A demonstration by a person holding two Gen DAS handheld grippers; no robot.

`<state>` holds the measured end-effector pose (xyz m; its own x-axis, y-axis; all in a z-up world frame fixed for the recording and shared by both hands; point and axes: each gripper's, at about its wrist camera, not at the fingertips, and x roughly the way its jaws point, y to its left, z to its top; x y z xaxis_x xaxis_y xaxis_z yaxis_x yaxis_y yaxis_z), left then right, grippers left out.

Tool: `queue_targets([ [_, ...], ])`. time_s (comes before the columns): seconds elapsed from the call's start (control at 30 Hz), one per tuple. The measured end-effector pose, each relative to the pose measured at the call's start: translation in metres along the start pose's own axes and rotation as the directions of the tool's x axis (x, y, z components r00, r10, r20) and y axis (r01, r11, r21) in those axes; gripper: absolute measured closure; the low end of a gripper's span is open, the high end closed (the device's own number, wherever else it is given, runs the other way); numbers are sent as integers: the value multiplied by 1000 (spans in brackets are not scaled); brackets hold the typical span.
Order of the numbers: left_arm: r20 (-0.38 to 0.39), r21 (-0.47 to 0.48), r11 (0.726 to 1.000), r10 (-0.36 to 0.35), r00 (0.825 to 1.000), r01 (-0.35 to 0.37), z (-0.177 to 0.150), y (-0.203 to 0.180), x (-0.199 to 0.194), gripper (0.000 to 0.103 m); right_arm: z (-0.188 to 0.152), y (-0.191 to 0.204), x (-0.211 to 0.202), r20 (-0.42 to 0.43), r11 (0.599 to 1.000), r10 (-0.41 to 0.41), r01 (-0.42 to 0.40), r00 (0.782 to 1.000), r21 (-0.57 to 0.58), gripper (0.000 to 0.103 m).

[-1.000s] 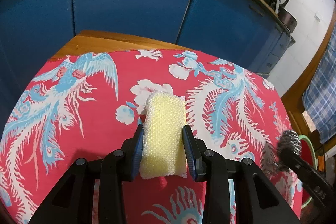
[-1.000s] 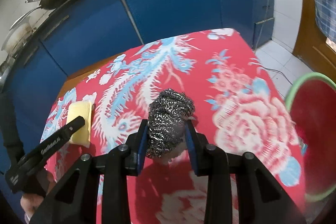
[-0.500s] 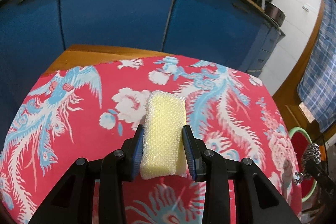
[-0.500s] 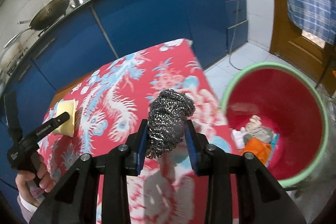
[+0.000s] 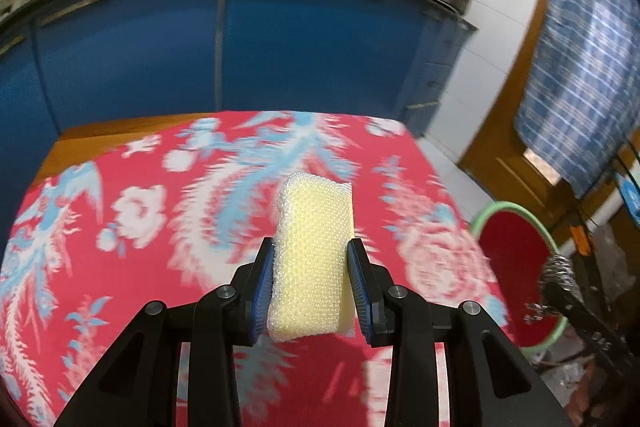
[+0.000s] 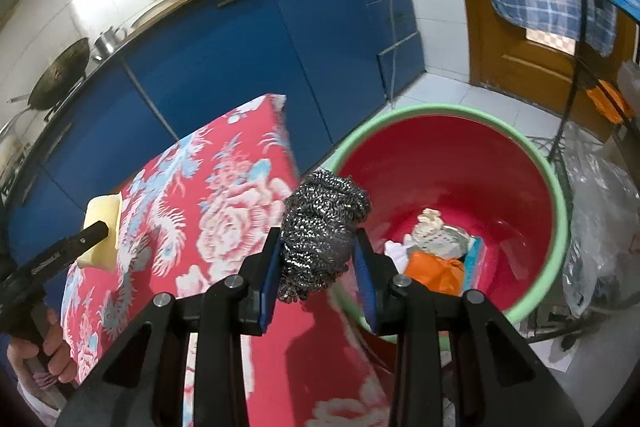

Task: Collect trash
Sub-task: 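Carry the yellow sponge and steel wool scrubber over the red bucket, then open both grippers to drop the sponge and scrubber into the bucket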

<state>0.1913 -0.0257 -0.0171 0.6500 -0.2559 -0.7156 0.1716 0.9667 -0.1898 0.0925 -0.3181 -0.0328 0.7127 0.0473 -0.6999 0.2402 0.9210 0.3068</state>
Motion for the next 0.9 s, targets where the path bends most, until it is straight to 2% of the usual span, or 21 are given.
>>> queue_targets([
  [0.4,-74,136,986,-82,994,92,-13,-88,16,67,-4,-57,2,-10,993,-31,32,999,118,64],
  [0.9,-132,231,960,-132,982,160,-27,-158,32,67,-11,-115,4,-23,965,-32,37,999,261,55],
])
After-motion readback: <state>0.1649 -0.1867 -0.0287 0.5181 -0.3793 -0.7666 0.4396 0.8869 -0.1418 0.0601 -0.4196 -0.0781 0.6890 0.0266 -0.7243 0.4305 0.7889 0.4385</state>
